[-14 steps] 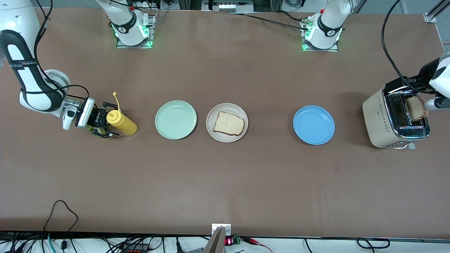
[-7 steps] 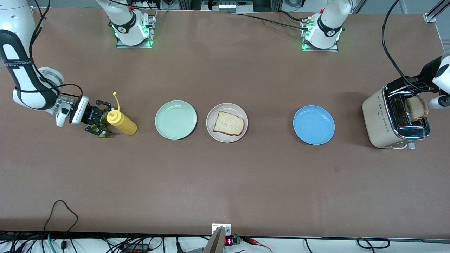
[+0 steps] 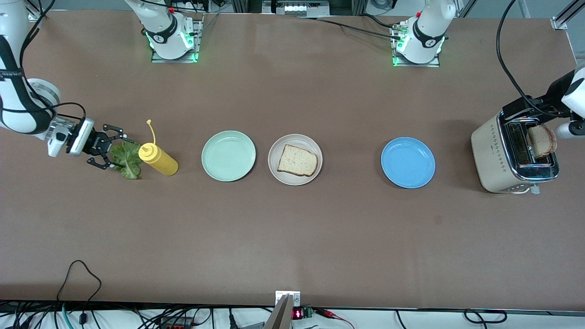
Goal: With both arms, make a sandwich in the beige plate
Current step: 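Release the bottle and move the right gripper back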
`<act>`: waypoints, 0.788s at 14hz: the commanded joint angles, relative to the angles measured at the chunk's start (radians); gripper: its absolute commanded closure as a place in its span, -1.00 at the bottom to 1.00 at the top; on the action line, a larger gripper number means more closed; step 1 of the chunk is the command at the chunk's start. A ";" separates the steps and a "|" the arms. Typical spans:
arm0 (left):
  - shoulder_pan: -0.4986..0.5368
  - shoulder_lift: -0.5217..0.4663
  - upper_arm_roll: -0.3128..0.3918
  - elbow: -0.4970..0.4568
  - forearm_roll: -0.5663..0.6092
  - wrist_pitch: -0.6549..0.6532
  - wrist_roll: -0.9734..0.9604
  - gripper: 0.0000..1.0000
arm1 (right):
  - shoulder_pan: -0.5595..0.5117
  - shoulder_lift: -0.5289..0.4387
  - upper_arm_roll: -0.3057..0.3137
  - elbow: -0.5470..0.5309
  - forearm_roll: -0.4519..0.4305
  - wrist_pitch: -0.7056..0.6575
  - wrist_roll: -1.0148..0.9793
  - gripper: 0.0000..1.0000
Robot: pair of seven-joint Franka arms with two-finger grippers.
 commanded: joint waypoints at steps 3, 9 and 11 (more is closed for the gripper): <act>0.005 0.003 0.001 0.017 0.002 -0.007 0.022 -1.00 | 0.007 -0.104 0.003 0.003 -0.066 -0.008 0.365 -1.00; 0.004 -0.003 -0.016 0.019 -0.002 -0.005 0.020 -1.00 | 0.079 -0.168 0.004 0.050 -0.316 0.110 1.092 -1.00; 0.002 -0.001 -0.016 0.017 -0.002 -0.005 0.020 -1.00 | 0.110 -0.168 0.005 0.055 -0.420 0.133 1.394 -1.00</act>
